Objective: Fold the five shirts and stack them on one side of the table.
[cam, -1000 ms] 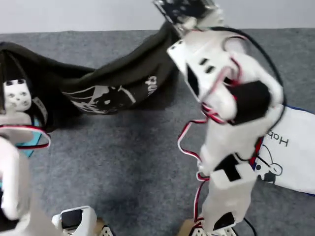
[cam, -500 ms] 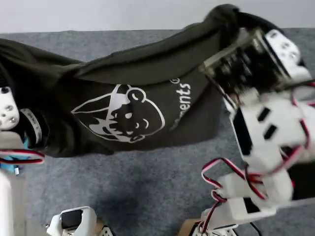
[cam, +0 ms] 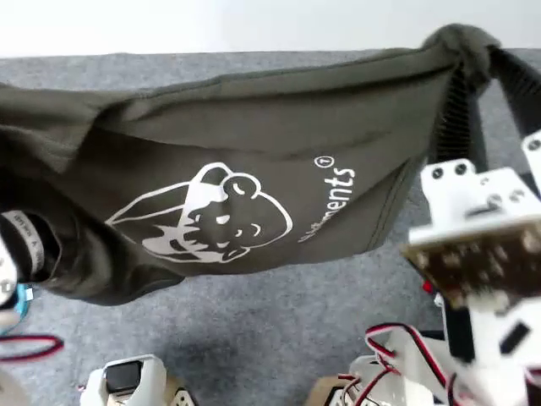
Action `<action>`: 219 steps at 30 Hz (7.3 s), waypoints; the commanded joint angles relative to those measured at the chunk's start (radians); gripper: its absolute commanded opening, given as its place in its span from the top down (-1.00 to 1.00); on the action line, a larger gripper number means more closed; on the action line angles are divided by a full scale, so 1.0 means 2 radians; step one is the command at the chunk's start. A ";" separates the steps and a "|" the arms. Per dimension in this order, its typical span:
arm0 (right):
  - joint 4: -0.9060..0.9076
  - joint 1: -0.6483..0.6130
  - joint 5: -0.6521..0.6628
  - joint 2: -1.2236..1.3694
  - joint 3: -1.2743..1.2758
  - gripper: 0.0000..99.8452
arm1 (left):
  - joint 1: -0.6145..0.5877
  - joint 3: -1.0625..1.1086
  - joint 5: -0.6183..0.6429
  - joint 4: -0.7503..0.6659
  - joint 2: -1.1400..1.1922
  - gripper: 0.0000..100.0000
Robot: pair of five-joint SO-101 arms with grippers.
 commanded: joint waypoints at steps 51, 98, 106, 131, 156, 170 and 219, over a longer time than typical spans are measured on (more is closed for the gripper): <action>0.001 0.012 0.025 -0.346 0.453 0.98 | -0.002 -0.016 -0.061 0.171 -0.053 0.99; -0.684 0.009 -0.022 0.079 0.892 0.98 | 0.041 0.455 -0.059 -0.398 0.387 0.99; -0.745 0.011 -0.020 0.228 0.731 0.98 | 0.044 0.381 -0.058 -0.552 0.456 0.99; -0.731 0.006 0.008 0.415 0.499 0.98 | 0.050 0.159 -0.058 -0.489 0.637 0.99; -0.228 -0.005 0.005 0.344 0.497 0.98 | 0.053 0.127 -0.184 0.092 0.590 0.99; -0.039 -0.023 0.005 0.257 0.497 0.98 | 0.043 0.095 -0.209 0.209 0.517 0.99; -0.100 -0.032 -0.038 0.253 0.559 0.57 | -0.028 0.402 -0.203 0.074 0.359 0.63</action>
